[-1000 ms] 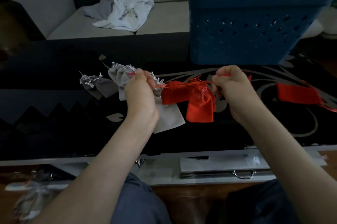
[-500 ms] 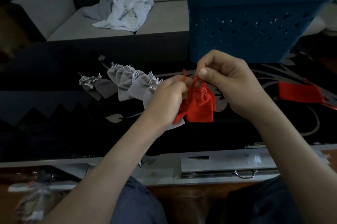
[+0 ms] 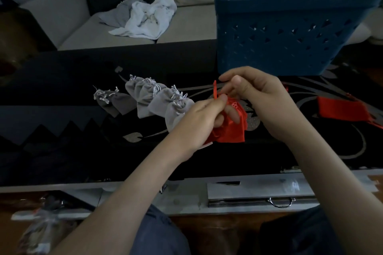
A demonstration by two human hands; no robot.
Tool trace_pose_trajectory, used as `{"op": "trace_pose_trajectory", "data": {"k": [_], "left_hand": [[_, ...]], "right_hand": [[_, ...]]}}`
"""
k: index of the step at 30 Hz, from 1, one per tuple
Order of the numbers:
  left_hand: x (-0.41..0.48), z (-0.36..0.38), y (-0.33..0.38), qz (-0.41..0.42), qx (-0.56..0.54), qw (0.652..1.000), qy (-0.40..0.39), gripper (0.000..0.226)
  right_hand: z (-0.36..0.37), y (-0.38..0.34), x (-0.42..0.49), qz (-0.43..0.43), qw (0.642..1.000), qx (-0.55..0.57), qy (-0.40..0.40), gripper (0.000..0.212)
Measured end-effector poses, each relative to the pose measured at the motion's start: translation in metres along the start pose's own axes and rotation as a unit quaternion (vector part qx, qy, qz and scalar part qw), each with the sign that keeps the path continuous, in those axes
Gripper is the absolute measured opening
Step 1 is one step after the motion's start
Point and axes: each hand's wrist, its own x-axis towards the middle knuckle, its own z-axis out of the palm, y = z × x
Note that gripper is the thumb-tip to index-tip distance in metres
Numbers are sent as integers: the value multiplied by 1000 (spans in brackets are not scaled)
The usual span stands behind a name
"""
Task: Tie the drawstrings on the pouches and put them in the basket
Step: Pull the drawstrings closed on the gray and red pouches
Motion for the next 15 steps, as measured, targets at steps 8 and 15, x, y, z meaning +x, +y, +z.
{"op": "trace_pose_trajectory", "data": {"k": [8, 15], "left_hand": [[8, -3, -7, -78, -123, 989, 23, 51], [15, -7, -11, -25, -177, 982, 60, 41]], "right_hand": [[2, 3, -3, 15, 985, -169, 21, 11], [4, 6, -1, 73, 995, -56, -50, 12]]}}
